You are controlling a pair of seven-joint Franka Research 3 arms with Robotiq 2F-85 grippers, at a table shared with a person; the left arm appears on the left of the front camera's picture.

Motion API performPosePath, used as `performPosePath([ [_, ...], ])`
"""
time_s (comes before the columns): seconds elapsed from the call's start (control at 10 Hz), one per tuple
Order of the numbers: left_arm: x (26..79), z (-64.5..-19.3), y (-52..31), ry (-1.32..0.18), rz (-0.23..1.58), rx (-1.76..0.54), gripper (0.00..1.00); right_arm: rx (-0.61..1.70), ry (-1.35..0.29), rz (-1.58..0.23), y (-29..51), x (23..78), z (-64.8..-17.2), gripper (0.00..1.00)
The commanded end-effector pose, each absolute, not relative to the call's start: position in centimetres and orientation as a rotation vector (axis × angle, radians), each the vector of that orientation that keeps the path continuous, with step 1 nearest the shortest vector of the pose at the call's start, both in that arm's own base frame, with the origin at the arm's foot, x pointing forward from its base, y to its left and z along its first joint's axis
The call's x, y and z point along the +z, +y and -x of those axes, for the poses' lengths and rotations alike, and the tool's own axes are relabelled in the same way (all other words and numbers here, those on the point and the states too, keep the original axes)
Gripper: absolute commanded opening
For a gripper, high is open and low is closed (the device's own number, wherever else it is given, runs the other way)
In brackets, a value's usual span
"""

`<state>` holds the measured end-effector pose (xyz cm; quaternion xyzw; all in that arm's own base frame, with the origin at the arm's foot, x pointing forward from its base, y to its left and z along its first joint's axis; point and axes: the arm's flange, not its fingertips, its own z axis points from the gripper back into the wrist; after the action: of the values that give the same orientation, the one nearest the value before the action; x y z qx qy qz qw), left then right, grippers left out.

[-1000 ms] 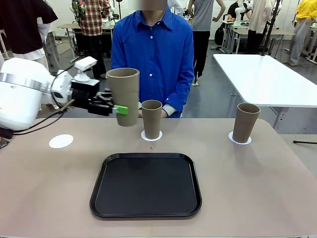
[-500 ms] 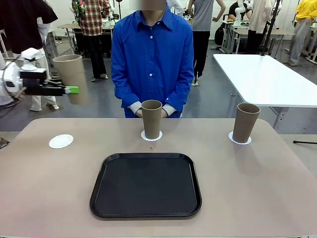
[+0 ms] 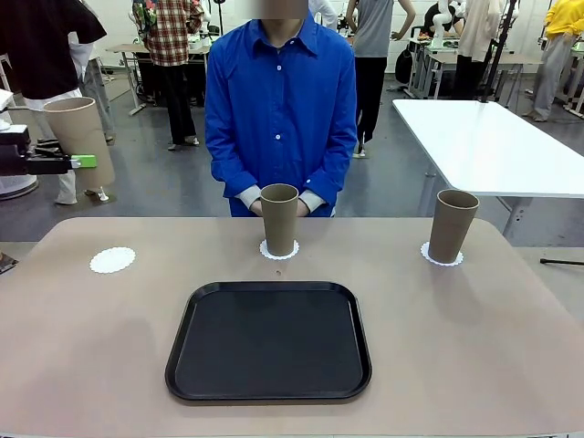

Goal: Place coasters on the table and set cups on them.
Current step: Take one Reusable plastic cup from the Flat Tray and place it on a coaster set by the human.

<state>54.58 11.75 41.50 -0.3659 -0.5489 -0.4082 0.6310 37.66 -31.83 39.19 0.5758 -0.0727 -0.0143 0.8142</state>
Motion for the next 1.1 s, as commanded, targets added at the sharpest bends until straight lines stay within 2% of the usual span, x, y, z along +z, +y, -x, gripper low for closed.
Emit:
performPosePath([
  [0.0,40.4,-54.4,12.2,-1.263,0.834,-0.951,0.84,-0.037,-0.152,-1.225,-31.8,39.3,-37.6,1.0],
  [0.4,39.7,-53.3,11.5,-1.253,0.812,-1.01,0.84,-0.037,-0.152,-1.225,-31.8,39.3,-37.6,1.0],
  [0.5,39.3,-54.3,12.3,-1.249,0.825,-0.948,0.84,-0.037,-0.152,-1.225,-31.8,39.3,-37.6,1.0],
  [1.0,39.3,-54.3,12.3,-1.249,0.825,-0.948,0.84,-0.037,-0.152,-1.225,-31.8,39.3,-37.6,1.0],
])
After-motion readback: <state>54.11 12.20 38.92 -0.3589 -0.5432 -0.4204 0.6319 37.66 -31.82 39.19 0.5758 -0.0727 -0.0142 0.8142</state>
